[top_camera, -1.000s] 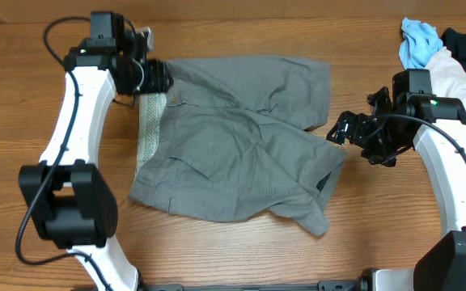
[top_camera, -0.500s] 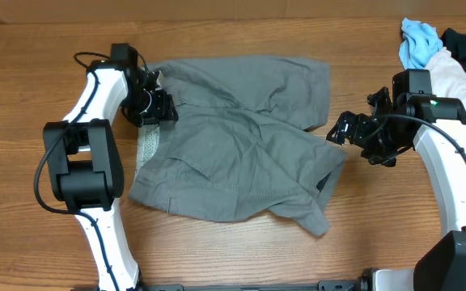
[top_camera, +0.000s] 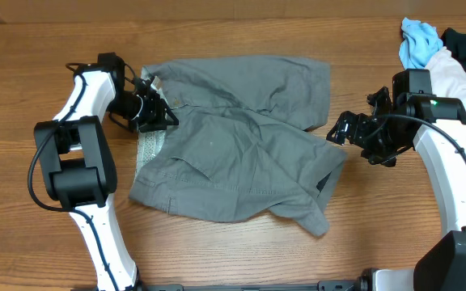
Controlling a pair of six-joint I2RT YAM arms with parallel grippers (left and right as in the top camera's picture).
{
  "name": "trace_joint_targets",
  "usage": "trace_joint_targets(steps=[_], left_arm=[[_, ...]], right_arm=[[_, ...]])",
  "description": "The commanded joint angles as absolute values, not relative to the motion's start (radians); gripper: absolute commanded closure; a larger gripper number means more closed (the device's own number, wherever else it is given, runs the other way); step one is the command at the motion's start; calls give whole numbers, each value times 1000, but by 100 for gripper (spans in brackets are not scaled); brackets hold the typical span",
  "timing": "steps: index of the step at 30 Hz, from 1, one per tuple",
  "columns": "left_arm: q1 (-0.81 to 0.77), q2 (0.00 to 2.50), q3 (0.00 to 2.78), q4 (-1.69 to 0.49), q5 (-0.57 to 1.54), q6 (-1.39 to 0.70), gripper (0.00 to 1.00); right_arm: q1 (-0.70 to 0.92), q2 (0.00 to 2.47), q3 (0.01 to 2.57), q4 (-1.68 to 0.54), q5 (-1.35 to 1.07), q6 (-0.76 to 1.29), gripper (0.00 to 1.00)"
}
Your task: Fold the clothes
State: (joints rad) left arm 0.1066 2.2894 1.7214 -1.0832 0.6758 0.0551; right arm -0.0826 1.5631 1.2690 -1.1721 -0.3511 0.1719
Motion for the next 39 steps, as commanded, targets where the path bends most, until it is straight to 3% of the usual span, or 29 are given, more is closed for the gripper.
trace_joint_targets(steps=[1,8,31,35,39], left_arm=[[120,2289,1718,-1101,806,83,77],[149,2243,1719,-1196,804,86,90],[147,1959,1702,-1472,478,11,89],[130,1959,1633,-1467,400,-27,85],[121,1959,1552,-1475,377,-30,57]], right_arm=[[-78,1554,1282,-1170,-348,176,0],[-78,1554,1282,-1170,-348,176,0],[-78,1554,1282,-1170,-348,176,0],[-78,1554,1282,-1170,-348,176,0],[-78,1554,1282,-1170,-348,176,0]])
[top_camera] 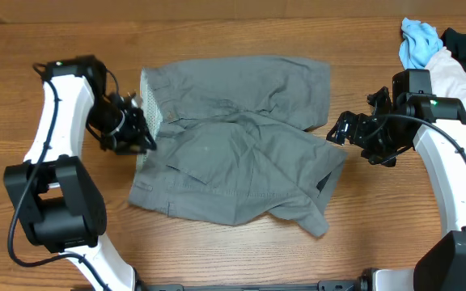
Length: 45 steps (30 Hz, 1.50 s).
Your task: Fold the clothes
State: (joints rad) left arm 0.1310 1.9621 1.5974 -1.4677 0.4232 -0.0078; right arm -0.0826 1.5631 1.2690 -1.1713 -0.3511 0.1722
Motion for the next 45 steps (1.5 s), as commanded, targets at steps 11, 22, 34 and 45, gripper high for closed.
trace_joint_targets(steps=[11,22,34,45], left_arm=[[121,1959,1494,-1545,108,-155,41],[121,1959,1379,-1329,316,-48,48],[121,1959,1370,-1503,345,-34,95],[115,1959,1328,-1565,63,-207,96]], right_arm=[[-78,1554,1282,-1170,-348,176,0],[-78,1554,1282,-1170,-348,176,0],[-78,1554,1282,-1170,-348,176,0],[-78,1554,1282,-1170,-348,176,0]])
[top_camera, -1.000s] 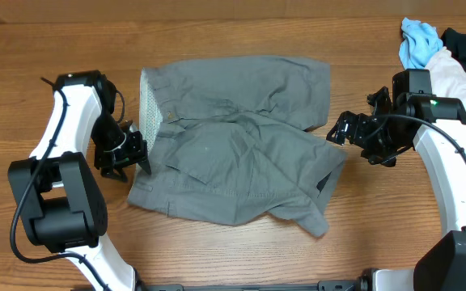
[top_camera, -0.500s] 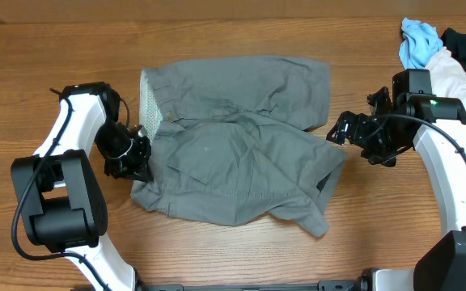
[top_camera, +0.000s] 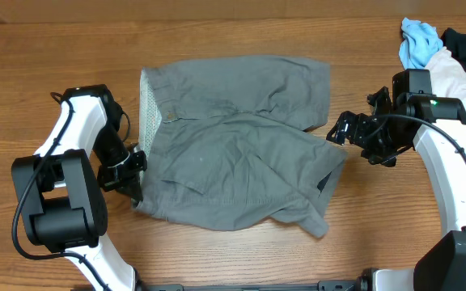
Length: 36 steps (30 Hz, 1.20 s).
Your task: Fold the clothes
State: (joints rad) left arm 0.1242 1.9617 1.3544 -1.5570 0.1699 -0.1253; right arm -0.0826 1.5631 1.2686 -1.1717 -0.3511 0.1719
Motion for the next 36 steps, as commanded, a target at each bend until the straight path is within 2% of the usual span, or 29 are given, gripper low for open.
trace_joint_targets(steps=[1,12,13,15,18,19,20,24,31,32,33,35,36], left_arm=[[113,1959,1313,-1566,42,-227,96],[43,1960,1159,-1528,44,-319,96],[38,1960,1153,-1528,45,-319,94],[29,1960,1150,-1529,45,-318,81],[30,1960,1174,-1550,68,-296,72],[30,1960,1195,-1568,84,-282,62],[30,1960,1217,-1589,87,-280,57],[30,1959,1346,-1692,86,-272,54],[30,1954,1623,-1648,179,-262,44],[30,1954,1651,-1612,182,-263,46],[28,1954,1673,-1569,182,-271,55],[22,1954,1684,-1458,181,-297,96],[18,1954,1682,-1404,180,-315,96]], right_arm=[[-78,1554,1282,-1170,-348,176,0],[-78,1554,1282,-1170,-348,176,0],[-78,1554,1282,-1170,-348,176,0],[-78,1554,1282,-1170,-348,176,0],[-78,1554,1282,-1170,-348,176,0],[-78,1554,1282,-1170,-348,176,0],[-78,1554,1282,-1170,-348,176,0],[-78,1554,1282,-1170,-348,176,0],[-78,1554,1282,-1170,-348,176,0],[-78,1554,1282,-1170,-348,176,0],[-78,1554,1282,-1170,-348,176,0],[-78,1554,1282,-1170,-348,176,0],[-78,1554,1282,-1170,-348,176,0]])
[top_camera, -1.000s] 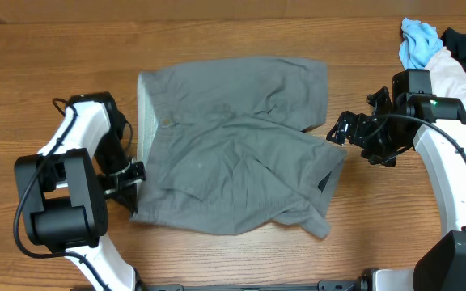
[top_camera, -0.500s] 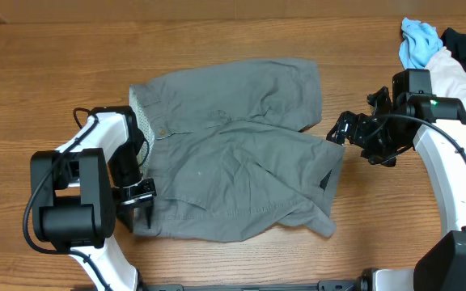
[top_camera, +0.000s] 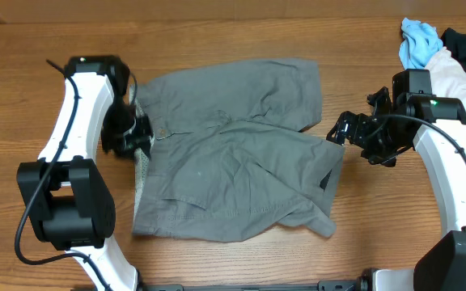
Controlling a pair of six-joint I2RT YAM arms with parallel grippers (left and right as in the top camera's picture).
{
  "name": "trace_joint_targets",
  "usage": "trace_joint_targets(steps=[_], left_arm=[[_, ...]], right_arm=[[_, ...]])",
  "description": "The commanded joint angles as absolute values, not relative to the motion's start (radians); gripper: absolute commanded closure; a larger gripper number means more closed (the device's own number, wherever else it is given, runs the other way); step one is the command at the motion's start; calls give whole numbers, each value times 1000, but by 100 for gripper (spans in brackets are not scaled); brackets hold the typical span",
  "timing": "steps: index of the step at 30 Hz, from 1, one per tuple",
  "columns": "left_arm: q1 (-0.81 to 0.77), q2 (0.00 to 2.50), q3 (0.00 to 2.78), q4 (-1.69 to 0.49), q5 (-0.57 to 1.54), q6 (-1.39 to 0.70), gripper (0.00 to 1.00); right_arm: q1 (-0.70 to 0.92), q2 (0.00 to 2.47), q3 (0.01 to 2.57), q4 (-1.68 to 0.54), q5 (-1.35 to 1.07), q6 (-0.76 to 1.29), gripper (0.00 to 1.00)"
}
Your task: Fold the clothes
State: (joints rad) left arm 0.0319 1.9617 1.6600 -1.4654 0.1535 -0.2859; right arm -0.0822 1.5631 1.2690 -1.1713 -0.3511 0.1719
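Grey shorts [top_camera: 233, 162] lie crumpled and spread in the middle of the wooden table, waistband to the left, with pale mesh lining [top_camera: 141, 166] showing at that edge. My left gripper [top_camera: 138, 137] sits at the waistband's left edge and looks shut on the fabric. By the shorts' right edge, my right gripper [top_camera: 338, 129] hovers with its fingers apart and nothing between them.
A pile of other clothes lies at the back right corner: a light blue cloth [top_camera: 419, 42], a black garment and a white one [top_camera: 459, 77]. The right arm's white link runs down the right side of the wooden table [top_camera: 47, 234].
My left gripper has moved from the shorts' lower left corner up to the waistband's left edge. The shorts have shifted: the top edge now slants and the lower left corner lies further down. The right arm is unchanged.
My left gripper was first at the waistband's upper left. Then it was just left of the shorts with the waistband laid flatter, then at the lower left corner. Now it is back at the waistband and the shorts have shifted. The right gripper has stayed by the right edge.
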Motion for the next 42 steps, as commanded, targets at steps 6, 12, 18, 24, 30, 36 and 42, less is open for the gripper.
trace_joint_targets(steps=[6,12,18,24,30,36,42], left_arm=[[-51,1981,1619,-1170,181,-368,96],[-140,2067,1592,-1124,126,-390,96],[-183,2190,1592,-1150,67,-390,96],[-184,2270,1592,-1130,67,-390,95],[-184,2316,1592,-1005,61,-389,96],[-185,2368,1592,-826,23,-389,96],[-185,2431,1592,-590,35,-389,94]], right_arm=[[-78,1554,1282,-1170,-348,176,0],[-78,1554,1282,-1170,-348,176,0],[-78,1554,1282,-1170,-348,176,0],[-78,1554,1282,-1170,-348,176,0],[-78,1554,1282,-1170,-348,176,0],[-78,1554,1282,-1170,-348,176,0],[-78,1554,1282,-1170,-348,176,0]])
